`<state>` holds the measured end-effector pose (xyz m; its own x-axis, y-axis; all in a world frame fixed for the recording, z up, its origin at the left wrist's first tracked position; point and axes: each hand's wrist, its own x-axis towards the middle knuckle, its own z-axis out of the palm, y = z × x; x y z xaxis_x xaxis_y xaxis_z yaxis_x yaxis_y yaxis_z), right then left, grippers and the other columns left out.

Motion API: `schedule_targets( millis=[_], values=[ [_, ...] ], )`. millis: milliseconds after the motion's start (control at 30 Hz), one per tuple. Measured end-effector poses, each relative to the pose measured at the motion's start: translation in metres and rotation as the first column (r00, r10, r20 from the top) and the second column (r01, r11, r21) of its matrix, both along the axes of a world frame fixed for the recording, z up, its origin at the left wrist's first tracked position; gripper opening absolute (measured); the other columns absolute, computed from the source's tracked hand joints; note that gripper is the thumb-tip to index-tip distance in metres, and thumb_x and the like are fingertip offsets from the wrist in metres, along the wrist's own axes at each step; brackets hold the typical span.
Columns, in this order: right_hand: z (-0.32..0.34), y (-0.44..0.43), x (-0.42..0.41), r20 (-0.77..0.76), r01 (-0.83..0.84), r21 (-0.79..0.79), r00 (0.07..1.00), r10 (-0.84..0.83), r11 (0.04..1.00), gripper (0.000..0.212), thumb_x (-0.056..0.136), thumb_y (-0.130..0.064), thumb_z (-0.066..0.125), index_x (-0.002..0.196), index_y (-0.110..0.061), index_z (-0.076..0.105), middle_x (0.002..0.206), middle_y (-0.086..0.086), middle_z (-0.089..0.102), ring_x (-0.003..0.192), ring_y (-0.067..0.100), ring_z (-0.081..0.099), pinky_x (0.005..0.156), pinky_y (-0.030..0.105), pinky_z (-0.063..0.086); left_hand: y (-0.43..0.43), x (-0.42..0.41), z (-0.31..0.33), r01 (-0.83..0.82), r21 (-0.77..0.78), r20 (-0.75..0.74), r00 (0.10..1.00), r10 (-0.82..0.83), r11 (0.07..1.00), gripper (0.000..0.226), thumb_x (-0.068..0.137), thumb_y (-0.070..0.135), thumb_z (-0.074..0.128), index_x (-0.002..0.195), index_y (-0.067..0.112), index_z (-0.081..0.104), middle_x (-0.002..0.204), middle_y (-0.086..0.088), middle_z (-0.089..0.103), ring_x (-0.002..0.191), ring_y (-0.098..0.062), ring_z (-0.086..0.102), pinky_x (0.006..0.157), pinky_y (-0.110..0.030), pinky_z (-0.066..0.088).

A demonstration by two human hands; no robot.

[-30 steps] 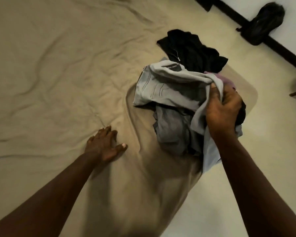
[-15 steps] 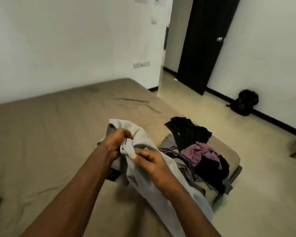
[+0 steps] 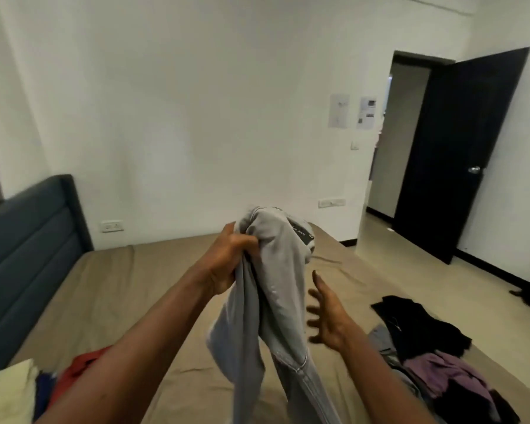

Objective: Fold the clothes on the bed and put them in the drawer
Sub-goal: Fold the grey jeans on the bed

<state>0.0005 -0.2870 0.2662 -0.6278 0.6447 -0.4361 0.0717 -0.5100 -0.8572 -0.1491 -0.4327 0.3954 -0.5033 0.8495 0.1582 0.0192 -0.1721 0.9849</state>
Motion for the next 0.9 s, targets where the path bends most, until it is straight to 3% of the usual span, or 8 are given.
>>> schedule_targets(
  millis=[100,200,300,433,533,700,800,900],
  values=[
    [0.004,-0.047,-0.026,-0.42,-0.234,-0.187,0.897,0.137,0.954,0.097,0.084,-0.082,0.054,0.147,-0.008,0.054,0.148,0.024,0.052,0.134,0.045,0.051,0.119,0.062,0.029,-0.019,-0.003,0.011,-0.075,-0.012,-0.219,0.973,0.071,0.997,0.036,0.06,0.011,0.057,0.092,0.003,0.072,0.084,-0.007,0.07,0.082,-0.024,0.069,0.072,-0.033,0.051],
    [0.033,-0.068,-0.047,-0.61,-0.153,-0.157,0.792,0.026,0.976,0.077,0.1,-0.067,0.039,0.144,-0.006,0.056,0.147,0.025,0.053,0.13,0.04,0.054,0.118,0.054,0.036,-0.035,0.006,0.017,-0.229,-0.194,-0.797,0.603,-0.018,0.954,0.017,0.076,0.017,0.067,0.092,0.011,0.065,0.087,0.003,0.066,0.086,-0.016,0.066,0.07,-0.02,0.044],
    [0.065,-0.077,-0.059,-0.57,-0.219,-0.035,0.806,0.161,0.975,0.058,0.097,-0.052,0.053,0.122,-0.003,0.072,0.115,0.025,0.071,0.098,0.037,0.071,0.09,0.047,0.058,-0.053,0.015,0.019,-0.243,-0.305,-0.908,0.367,-0.203,0.921,0.021,0.087,0.031,0.072,0.099,0.015,0.069,0.098,0.0,0.068,0.094,-0.016,0.061,0.076,-0.019,0.04],
    [0.082,-0.081,-0.067,-0.503,-0.164,-0.004,0.853,0.14,0.986,0.053,0.087,-0.029,0.061,0.129,0.004,0.065,0.116,0.026,0.071,0.103,0.04,0.069,0.099,0.05,0.052,-0.095,-0.007,0.021,0.132,-0.51,-0.452,0.799,-0.396,0.85,0.051,0.09,0.044,0.071,0.125,0.007,0.068,0.118,-0.021,0.07,0.102,-0.023,0.066,0.089,-0.034,0.051],
    [0.096,-0.079,-0.061,-0.589,-0.173,-0.038,0.799,0.118,0.984,0.046,0.093,-0.024,0.054,0.129,0.001,0.066,0.125,0.025,0.067,0.111,0.041,0.066,0.098,0.05,0.054,-0.125,-0.026,0.011,0.189,-0.362,-0.172,0.949,-0.265,0.913,0.075,0.078,0.065,0.074,0.123,0.004,0.068,0.114,-0.02,0.071,0.1,-0.028,0.068,0.087,-0.04,0.057],
    [0.127,-0.089,-0.052,-0.596,-0.222,0.077,0.771,0.224,0.972,0.039,0.093,-0.025,0.06,0.122,-0.001,0.073,0.128,0.023,0.067,0.112,0.036,0.069,0.094,0.045,0.057,-0.127,-0.031,0.008,-0.018,-0.138,0.114,0.993,0.034,0.99,0.074,0.075,0.079,0.068,0.115,0.017,0.073,0.11,-0.011,0.072,0.094,-0.024,0.069,0.083,-0.042,0.057],
    [0.148,-0.105,-0.048,-0.534,-0.246,0.199,0.785,0.315,0.949,0.04,0.103,-0.034,0.052,0.123,-0.006,0.073,0.123,0.018,0.072,0.107,0.031,0.072,0.087,0.038,0.061,-0.107,-0.004,0.031,0.001,0.017,0.231,0.973,-0.005,1.0,0.051,0.095,0.051,0.059,0.127,0.013,0.068,0.117,-0.01,0.076,0.105,-0.028,0.074,0.09,-0.041,0.057],
    [0.162,-0.111,-0.046,-0.356,-0.201,0.474,0.847,0.395,0.857,0.042,0.099,-0.043,0.062,0.13,-0.015,0.066,0.128,0.017,0.07,0.111,0.028,0.071,0.097,0.041,0.058,-0.076,0.003,0.038,-0.4,0.041,0.076,0.915,0.396,0.915,0.035,0.084,0.014,0.082,0.116,0.009,0.071,0.102,-0.012,0.079,0.088,-0.024,0.077,0.078,-0.036,0.063]
  ],
)
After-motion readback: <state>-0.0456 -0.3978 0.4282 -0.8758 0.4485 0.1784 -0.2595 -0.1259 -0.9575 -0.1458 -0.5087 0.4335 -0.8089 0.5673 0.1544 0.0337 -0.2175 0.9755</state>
